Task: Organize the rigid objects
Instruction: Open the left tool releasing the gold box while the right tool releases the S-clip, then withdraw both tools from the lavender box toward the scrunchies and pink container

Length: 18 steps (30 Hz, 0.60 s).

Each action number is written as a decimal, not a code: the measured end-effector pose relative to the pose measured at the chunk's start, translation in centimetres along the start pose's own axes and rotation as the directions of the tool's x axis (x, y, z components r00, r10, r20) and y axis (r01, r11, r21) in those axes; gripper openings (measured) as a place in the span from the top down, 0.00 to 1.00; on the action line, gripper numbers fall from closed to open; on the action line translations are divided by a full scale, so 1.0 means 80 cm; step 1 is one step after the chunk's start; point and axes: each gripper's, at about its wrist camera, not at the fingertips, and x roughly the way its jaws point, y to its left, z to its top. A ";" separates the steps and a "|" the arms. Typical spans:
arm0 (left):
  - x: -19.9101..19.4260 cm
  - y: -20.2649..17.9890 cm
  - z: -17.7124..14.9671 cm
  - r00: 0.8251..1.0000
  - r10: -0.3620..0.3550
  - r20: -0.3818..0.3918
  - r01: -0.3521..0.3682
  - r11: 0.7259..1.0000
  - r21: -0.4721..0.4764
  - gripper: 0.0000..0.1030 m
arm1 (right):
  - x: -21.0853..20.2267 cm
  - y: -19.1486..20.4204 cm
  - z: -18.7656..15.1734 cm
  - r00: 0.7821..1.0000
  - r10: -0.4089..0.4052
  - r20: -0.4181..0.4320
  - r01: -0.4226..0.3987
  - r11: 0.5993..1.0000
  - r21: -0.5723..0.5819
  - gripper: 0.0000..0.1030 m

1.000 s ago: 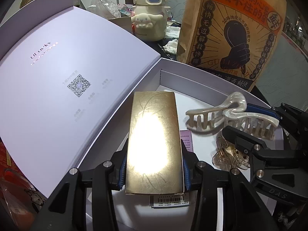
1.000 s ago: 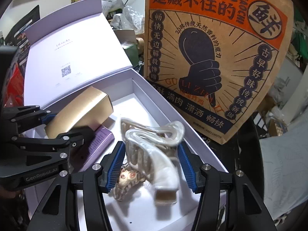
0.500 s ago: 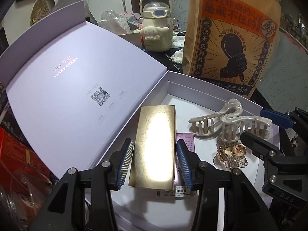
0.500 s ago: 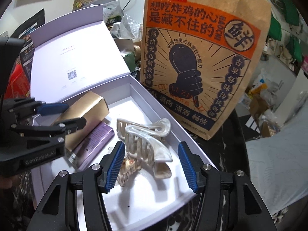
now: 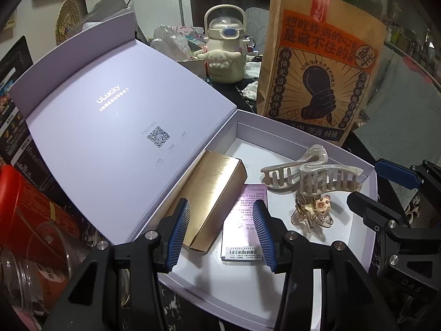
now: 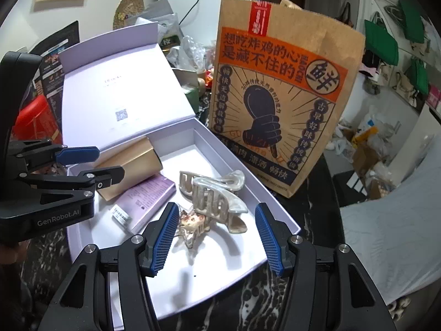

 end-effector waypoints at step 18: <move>-0.070 0.000 -0.015 0.997 -0.018 0.075 0.019 1.000 -0.005 0.55 | -0.080 0.023 -0.009 0.996 -0.024 0.091 0.026 1.000 -0.013 0.32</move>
